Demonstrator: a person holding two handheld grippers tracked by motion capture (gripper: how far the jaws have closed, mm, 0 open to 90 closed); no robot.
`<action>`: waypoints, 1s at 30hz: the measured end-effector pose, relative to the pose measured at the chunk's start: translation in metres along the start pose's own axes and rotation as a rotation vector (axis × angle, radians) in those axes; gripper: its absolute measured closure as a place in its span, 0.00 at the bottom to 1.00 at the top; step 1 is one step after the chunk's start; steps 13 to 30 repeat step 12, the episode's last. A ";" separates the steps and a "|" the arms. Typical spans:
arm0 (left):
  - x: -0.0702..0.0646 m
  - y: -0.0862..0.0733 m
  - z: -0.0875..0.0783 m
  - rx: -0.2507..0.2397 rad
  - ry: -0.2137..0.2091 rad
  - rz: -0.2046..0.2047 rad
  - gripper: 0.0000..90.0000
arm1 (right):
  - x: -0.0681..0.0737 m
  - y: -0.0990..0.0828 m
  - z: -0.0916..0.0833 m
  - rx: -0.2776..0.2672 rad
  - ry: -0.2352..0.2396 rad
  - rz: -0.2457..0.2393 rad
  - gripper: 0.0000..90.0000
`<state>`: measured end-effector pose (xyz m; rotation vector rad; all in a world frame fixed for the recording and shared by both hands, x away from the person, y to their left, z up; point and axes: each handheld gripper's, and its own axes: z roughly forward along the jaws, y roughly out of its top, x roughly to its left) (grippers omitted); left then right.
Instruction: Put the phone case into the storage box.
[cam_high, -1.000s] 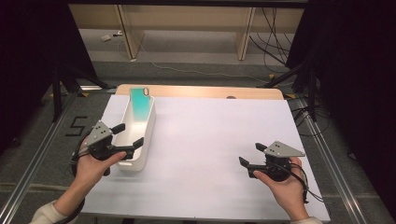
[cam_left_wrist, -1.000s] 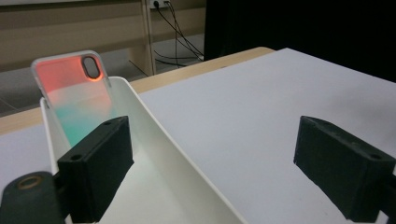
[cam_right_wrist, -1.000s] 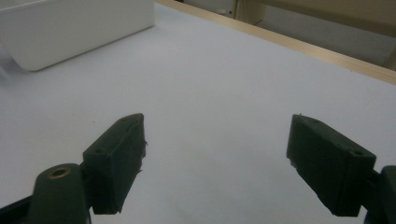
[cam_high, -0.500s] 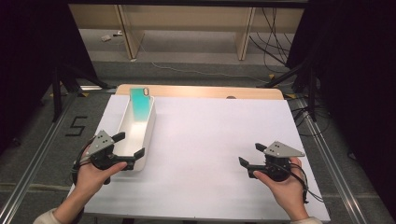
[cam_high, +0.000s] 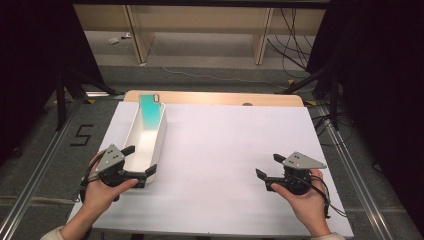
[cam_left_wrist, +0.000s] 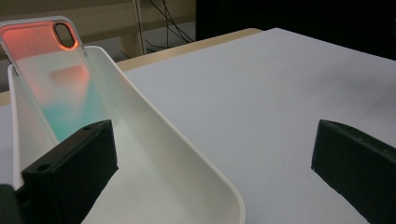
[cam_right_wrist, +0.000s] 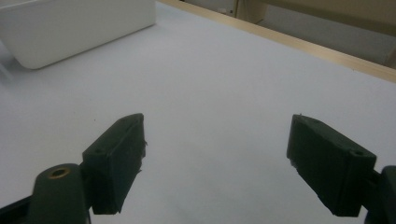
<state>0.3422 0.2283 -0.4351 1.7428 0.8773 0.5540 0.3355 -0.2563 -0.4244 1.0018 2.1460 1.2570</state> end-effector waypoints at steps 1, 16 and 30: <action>0.000 -0.001 0.000 0.001 0.001 0.001 0.00 | 0.000 0.000 0.000 0.003 0.003 -0.001 0.23; 0.000 -0.002 0.004 -0.016 -0.009 0.009 0.00 | 0.000 -0.001 0.001 0.000 0.001 -0.006 0.23; 0.000 -0.002 0.004 -0.016 -0.009 0.009 0.00 | 0.000 -0.001 0.001 0.000 0.001 -0.006 0.23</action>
